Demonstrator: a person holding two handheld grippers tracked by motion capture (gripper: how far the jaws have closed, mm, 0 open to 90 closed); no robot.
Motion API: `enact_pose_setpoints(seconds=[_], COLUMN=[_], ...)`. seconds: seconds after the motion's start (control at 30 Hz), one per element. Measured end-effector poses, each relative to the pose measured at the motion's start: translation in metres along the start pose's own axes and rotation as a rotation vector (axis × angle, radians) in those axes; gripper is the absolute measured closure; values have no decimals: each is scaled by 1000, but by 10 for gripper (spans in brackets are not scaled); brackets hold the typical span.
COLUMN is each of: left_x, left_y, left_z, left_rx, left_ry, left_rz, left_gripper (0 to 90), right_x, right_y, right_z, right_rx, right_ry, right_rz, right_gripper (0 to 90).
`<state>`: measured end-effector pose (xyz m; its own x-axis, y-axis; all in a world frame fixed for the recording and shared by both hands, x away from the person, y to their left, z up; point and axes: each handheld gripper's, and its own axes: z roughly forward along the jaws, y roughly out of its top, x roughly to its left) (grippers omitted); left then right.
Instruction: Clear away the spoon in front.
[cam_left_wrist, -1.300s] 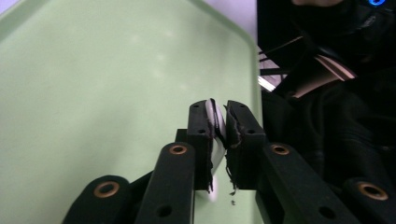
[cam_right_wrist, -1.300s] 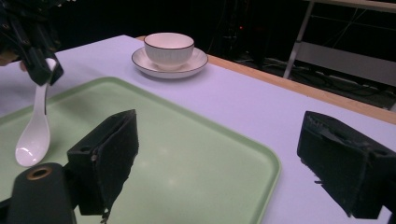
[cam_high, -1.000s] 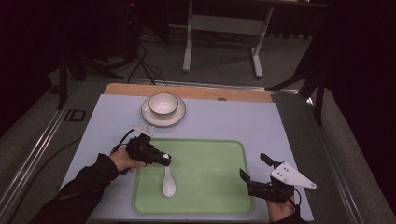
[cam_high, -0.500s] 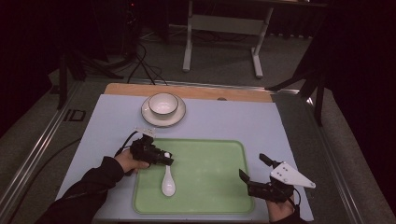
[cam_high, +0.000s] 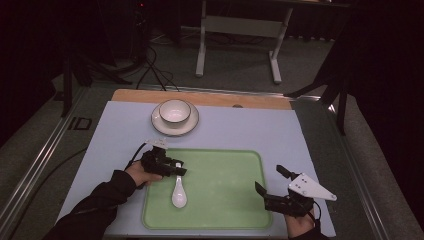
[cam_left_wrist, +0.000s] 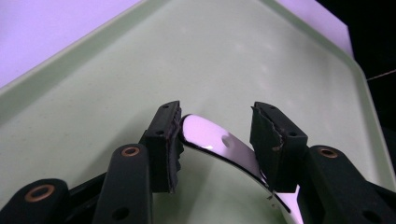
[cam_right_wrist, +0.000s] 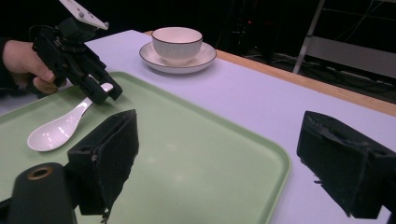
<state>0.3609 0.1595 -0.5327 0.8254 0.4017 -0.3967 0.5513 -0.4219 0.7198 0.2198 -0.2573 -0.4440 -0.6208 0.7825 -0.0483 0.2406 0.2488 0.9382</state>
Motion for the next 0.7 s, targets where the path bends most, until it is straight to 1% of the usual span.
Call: enact_pose_setpoints(seconds=[0.03, 0.07, 0.13, 0.17, 0.3, 0.43, 0.53, 0.57, 0.63, 0.7], left_x=[0, 0, 2, 2, 4, 3, 3, 2, 2, 1], left_y=[0, 0, -1, -1, -1, -1, 1, 2, 4, 6], left_z=[1, 1, 4, 4, 2, 2, 0, -1, -2, -4], left_rx=[2, 2, 18, 22, -4, -10, -31, -43, -64, -77], left_ry=[16, 16, 27, 23, 21, 23, 19, 26, 23, 29], left_rz=[5, 5, 4, -2, -9, -3, -6, -1, -5, -1], left_gripper=[535, 535, 534, 526, 514, 509, 508, 497, 497, 497], right_x=[0, 0, 1, 1, 1, 1, 1, 1, 0, 1], right_y=[0, 0, 0, 0, 0, 0, 0, 0, 0, 0], right_z=[0, 0, 1, 1, 1, 1, 1, 1, 1, 1], right_rx=[1, 1, 2, 3, 3, 5, 5, 4, 4, 4], right_ry=[1, 1, 5, 5, 6, 7, 7, 5, 6, 6], right_rz=[1, 1, -1, -1, -1, -4, -2, -2, -1, -4], right_gripper=[127, 127, 127, 127, 127, 127, 127, 127, 127, 127])
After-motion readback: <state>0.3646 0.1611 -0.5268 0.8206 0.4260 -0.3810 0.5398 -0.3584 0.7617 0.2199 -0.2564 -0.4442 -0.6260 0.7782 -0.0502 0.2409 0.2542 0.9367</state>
